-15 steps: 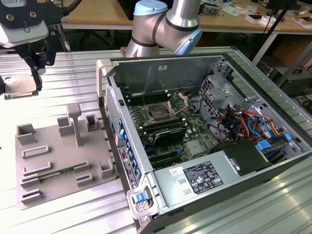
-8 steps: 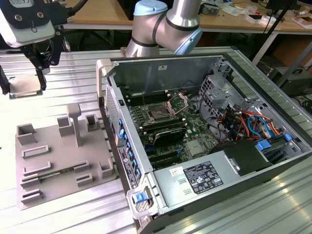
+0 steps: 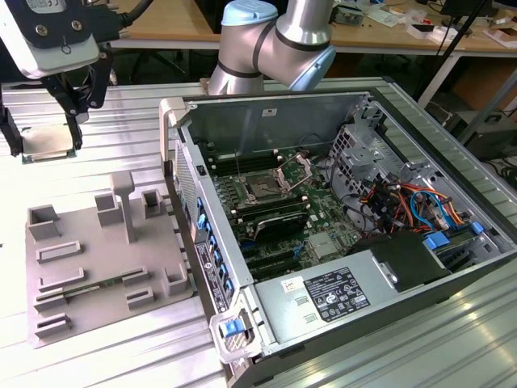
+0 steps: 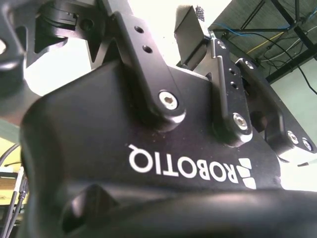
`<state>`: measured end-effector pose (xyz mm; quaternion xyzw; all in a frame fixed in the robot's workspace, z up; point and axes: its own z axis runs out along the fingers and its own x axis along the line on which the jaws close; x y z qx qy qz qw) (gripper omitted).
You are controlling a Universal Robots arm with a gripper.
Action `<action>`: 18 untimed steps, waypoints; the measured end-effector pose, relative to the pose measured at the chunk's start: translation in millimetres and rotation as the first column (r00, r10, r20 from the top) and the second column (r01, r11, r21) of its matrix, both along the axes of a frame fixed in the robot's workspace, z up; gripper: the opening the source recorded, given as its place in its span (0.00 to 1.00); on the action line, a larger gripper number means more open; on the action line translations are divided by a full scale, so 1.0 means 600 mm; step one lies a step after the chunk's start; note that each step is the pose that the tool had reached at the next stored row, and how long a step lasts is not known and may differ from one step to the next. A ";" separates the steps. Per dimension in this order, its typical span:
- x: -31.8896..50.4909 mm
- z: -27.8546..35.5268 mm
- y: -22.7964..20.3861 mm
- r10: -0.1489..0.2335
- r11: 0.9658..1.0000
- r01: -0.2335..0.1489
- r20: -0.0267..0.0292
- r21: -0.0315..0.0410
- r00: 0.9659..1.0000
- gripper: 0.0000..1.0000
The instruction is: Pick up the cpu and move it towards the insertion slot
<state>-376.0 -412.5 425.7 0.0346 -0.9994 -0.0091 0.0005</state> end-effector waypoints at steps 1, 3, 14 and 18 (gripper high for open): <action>0.001 0.000 0.0000 0.000 1.000 0.000 0.000 0.000 1.000 0.53; 0.002 0.000 0.0000 0.000 1.000 0.000 0.000 0.000 1.000 0.53; 0.011 -0.002 0.0000 0.000 1.000 0.000 0.000 0.000 1.000 0.53; 0.016 -0.003 -0.0001 0.000 1.000 0.000 0.000 0.000 1.000 0.53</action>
